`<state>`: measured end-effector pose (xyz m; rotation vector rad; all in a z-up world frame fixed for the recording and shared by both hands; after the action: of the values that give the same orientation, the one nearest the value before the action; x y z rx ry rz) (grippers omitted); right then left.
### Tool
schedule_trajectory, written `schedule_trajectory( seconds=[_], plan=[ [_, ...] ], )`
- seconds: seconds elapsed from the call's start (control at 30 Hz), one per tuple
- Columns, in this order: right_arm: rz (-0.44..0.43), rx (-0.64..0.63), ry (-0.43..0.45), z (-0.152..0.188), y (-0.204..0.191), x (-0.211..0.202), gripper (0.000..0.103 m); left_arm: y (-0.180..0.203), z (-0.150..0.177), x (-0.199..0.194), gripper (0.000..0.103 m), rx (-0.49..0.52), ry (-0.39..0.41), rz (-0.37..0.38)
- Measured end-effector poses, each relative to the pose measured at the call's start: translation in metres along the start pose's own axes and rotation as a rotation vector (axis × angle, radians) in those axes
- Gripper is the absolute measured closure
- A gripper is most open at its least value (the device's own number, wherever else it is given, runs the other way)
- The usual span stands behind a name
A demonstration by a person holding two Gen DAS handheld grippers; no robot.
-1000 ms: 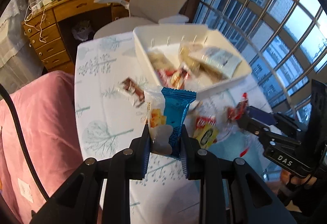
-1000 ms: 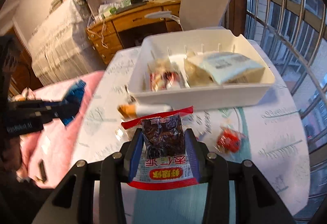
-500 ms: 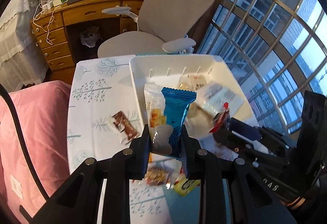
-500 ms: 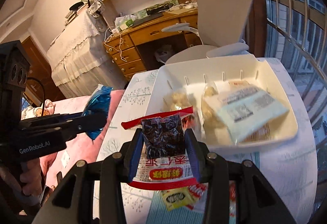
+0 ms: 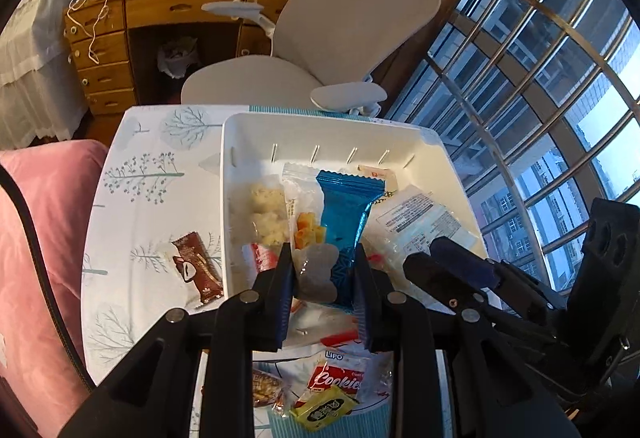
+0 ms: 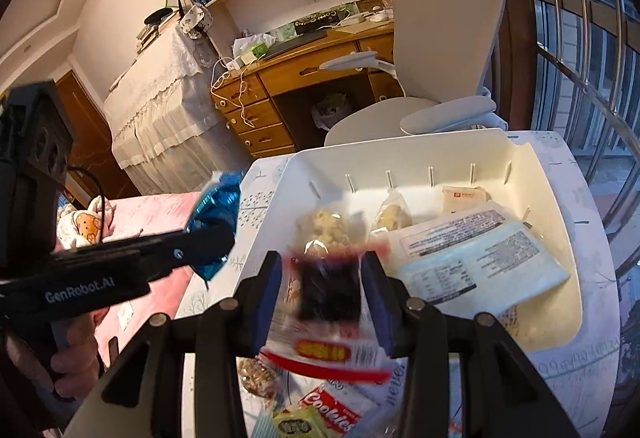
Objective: Organize snacks
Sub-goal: 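Carry both held snacks into the white tray and open both tools, then move both open tools back to the remaining snacks on the table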
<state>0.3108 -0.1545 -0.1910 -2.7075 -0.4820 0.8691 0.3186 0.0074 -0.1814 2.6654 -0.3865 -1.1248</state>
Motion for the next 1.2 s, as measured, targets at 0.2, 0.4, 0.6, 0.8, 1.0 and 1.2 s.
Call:
schedule_trajectory(
  seconds=[0.2, 0.4, 0.6, 0.8, 1.0, 1.2],
  plan=[
    [0.012, 0.045, -0.059, 0.008, 0.017, 0.008, 0.055, -0.006, 0.006, 0.011, 0.041, -0.045, -0.029, -0.036],
    [0.051, 0.102, -0.059, 0.012, 0.027, -0.001, 0.049, -0.014, 0.012, 0.002, 0.035, -0.056, -0.051, -0.052],
    [0.093, 0.141, -0.037, 0.015, 0.026, -0.022, 0.045, -0.016, 0.019, -0.018, 0.032, -0.051, -0.063, -0.025],
    [0.161, 0.194, -0.017, 0.026, 0.022, -0.046, 0.042, -0.018, 0.032, -0.042, 0.027, -0.036, -0.076, 0.01],
    [0.241, 0.28, -0.015, 0.05, 0.019, -0.069, 0.041, -0.025, 0.05, -0.064, 0.024, -0.028, -0.094, 0.044],
    [0.315, 0.36, -0.007, 0.078, 0.013, -0.09, 0.041, -0.036, 0.069, -0.08, 0.021, -0.036, -0.132, 0.079]
  ],
)
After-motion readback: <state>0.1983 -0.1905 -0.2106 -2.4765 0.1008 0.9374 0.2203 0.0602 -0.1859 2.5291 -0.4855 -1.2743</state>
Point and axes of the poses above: each gripper's, at about its wrist camera, not at the fingertips, and x roughly the way its jaws point, y to its right, z to its underside, the point moved 2 cm from there along x, roughly the way its jaws point, and after that the axes turned 14 degrees about y, right-handed, at the moved point
